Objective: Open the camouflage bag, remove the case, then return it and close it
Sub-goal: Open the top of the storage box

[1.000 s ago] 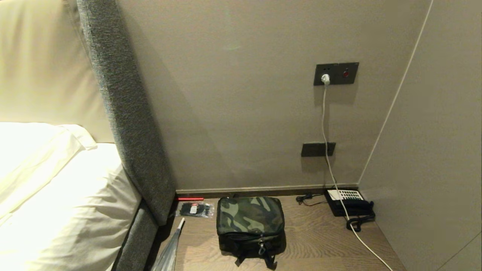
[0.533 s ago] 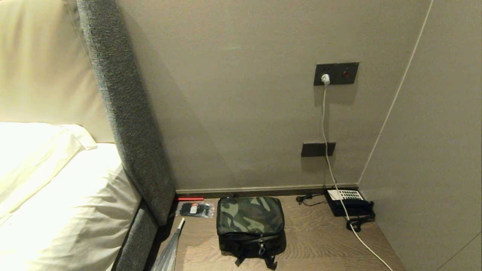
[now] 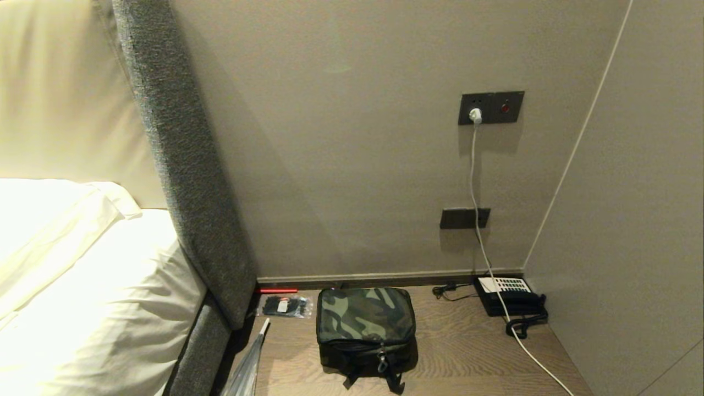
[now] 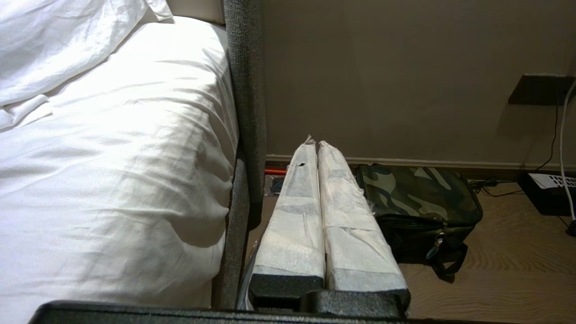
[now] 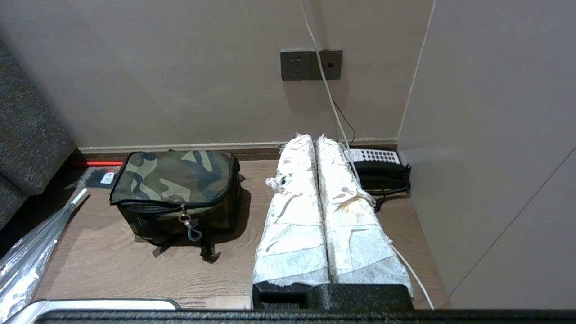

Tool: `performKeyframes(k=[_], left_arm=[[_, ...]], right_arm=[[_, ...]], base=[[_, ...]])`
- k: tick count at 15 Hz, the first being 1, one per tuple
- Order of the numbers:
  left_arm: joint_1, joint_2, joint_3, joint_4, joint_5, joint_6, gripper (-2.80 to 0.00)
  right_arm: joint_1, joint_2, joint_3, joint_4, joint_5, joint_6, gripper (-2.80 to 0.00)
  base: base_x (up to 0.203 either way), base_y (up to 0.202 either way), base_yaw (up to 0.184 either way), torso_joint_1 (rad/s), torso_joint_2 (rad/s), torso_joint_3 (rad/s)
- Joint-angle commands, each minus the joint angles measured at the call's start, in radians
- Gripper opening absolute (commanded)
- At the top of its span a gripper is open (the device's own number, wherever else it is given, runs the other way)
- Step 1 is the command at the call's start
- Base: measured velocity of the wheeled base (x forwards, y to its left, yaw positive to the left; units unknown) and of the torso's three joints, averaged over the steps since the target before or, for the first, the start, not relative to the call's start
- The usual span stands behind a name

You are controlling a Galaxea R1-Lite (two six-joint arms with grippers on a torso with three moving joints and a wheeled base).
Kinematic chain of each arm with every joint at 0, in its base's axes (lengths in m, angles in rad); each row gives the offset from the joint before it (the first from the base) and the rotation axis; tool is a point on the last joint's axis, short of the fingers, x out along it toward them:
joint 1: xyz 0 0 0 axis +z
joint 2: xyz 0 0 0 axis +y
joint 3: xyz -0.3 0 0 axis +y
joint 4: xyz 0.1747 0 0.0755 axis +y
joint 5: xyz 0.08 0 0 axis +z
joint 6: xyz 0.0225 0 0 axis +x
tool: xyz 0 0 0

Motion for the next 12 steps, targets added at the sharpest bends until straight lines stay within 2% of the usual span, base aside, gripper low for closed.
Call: performKeyframes(k=[1, 6, 12], left_arm=[[0.000, -0.002, 0.003, 0.003, 0.000, 0.000, -2.80], [0.000, -0.002, 0.003, 0.000, 0.002, -0.014, -2.80], [0.000, -0.002, 0.003, -0.003, 0.002, -0.015, -2.80]], right_arm=[[0.001, 0.001, 0.000, 0.000, 0.000, 0.000, -2.80], [0.000, 0.001, 0.000, 0.000, 0.000, 0.000, -2.80], [0.000, 0.001, 0.000, 0.000, 0.000, 0.000, -2.80]], base=[[0.000, 0.000, 0.000, 0.000, 0.00, 0.000], [0.000, 0.000, 0.000, 0.002, 0.00, -0.029], [0.000, 0.000, 0.000, 0.002, 0.00, -0.183]])
